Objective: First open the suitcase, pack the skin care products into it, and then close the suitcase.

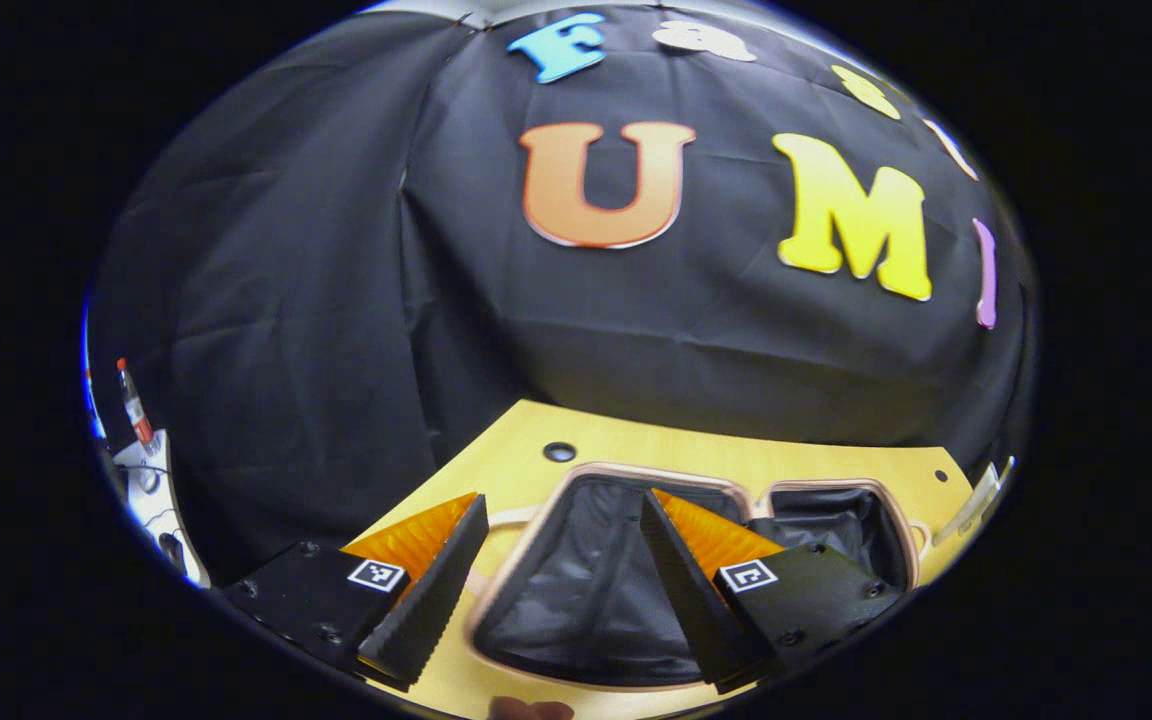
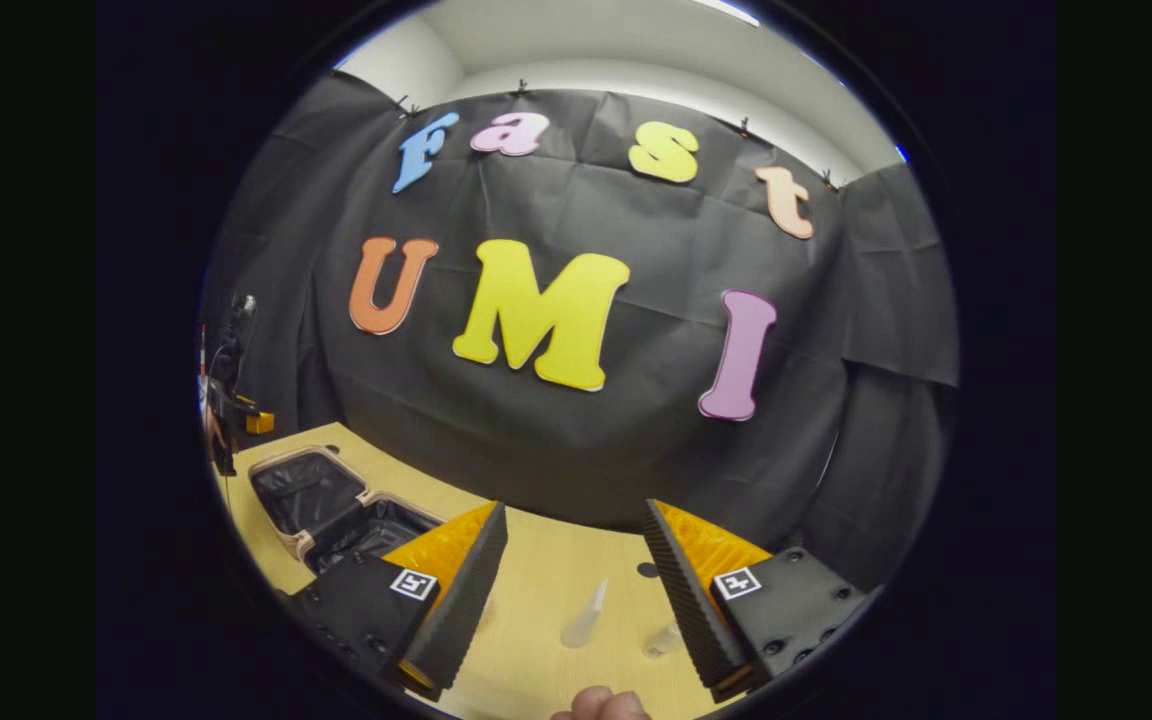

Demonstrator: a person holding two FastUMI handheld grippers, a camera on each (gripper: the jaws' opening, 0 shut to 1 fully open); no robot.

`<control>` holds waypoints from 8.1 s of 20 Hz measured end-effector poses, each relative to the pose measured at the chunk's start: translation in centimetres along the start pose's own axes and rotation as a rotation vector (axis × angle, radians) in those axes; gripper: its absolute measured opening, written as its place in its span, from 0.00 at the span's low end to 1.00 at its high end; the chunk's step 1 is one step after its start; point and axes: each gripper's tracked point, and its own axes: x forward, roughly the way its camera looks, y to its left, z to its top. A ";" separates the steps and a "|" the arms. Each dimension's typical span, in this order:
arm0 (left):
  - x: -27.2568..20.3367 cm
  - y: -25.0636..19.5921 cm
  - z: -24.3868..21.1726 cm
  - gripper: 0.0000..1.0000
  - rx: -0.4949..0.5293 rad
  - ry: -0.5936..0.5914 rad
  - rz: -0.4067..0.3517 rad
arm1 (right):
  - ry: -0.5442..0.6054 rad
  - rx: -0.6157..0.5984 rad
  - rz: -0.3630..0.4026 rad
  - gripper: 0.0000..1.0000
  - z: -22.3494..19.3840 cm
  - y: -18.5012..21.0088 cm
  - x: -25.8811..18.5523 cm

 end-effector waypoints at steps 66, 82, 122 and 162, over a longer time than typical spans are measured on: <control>-9.4 -48.4 -12.7 0.48 0.136 0.252 -0.524 | 0.402 0.206 0.016 0.82 -27.0 -15.9 4.7; -11.1 -27.9 -8.8 0.48 -0.035 0.278 -0.174 | 0.478 0.205 -0.040 0.65 -32.8 -13.8 14.6; -1.2 -23.3 -22.5 0.49 -0.145 1.251 -0.427 | 0.676 0.294 0.368 0.43 -15.4 3.5 -3.0; -19.7 -3.8 -10.8 0.95 -0.358 0.452 -0.318 | 1.464 0.217 0.265 0.46 -28.3 28.5 8.5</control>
